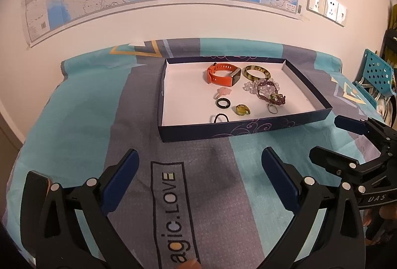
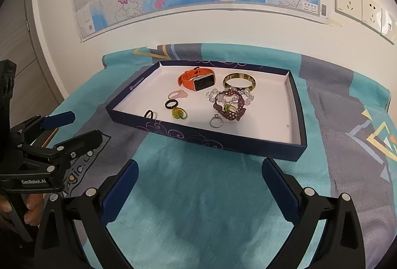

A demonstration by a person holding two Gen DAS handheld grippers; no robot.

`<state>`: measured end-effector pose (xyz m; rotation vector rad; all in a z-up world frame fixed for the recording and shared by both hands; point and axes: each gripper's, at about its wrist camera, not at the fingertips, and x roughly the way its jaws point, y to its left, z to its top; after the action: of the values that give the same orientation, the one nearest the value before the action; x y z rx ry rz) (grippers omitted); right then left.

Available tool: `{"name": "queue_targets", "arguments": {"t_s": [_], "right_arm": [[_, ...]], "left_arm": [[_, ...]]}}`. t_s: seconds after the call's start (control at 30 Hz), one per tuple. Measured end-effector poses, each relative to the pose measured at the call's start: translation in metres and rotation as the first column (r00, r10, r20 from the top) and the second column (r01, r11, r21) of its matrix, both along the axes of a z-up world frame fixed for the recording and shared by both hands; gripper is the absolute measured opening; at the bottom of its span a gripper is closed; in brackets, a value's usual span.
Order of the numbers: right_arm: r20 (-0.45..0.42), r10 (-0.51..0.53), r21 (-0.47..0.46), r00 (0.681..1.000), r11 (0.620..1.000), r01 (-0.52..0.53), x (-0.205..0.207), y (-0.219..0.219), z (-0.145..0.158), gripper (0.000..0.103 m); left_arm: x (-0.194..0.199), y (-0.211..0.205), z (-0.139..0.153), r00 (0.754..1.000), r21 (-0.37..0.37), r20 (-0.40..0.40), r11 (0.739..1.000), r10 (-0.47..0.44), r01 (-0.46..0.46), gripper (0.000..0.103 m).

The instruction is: Organize jewelry

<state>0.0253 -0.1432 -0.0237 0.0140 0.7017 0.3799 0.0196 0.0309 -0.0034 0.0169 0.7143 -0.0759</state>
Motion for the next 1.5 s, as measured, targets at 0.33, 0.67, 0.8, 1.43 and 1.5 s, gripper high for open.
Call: {"name": "queue_targets", "arguments": {"t_s": [0.33, 0.67, 0.8, 1.43, 1.5], "right_arm": [[-0.004, -0.002, 0.018, 1.000, 1.000, 0.002, -0.008, -0.005, -0.002, 0.096], [-0.007, -0.007, 0.021, 1.000, 1.000, 0.007, -0.008, -0.006, -0.003, 0.096], [-0.010, -0.009, 0.023, 1.000, 1.000, 0.009, -0.008, -0.007, -0.004, 0.096], [-0.014, -0.015, 0.027, 1.000, 1.000, 0.016, -0.007, -0.009, -0.006, 0.096], [-0.015, -0.015, 0.027, 1.000, 1.000, 0.015, -0.007, -0.009, -0.006, 0.096]], "left_arm": [[-0.005, -0.006, 0.001, 1.000, 0.016, 0.007, 1.000, 0.005, -0.005, 0.097], [-0.006, -0.009, 0.000, 1.000, 0.016, 0.008, 1.000, 0.002, -0.002, 0.097], [-0.006, -0.009, -0.001, 1.000, 0.012, 0.006, 1.000, 0.002, -0.002, 0.097], [-0.005, -0.012, -0.004, 1.000, 0.010, 0.000, 1.000, -0.001, 0.001, 0.097], [-0.005, -0.013, -0.004, 1.000, 0.011, 0.000, 1.000, 0.000, 0.000, 0.097]]}}
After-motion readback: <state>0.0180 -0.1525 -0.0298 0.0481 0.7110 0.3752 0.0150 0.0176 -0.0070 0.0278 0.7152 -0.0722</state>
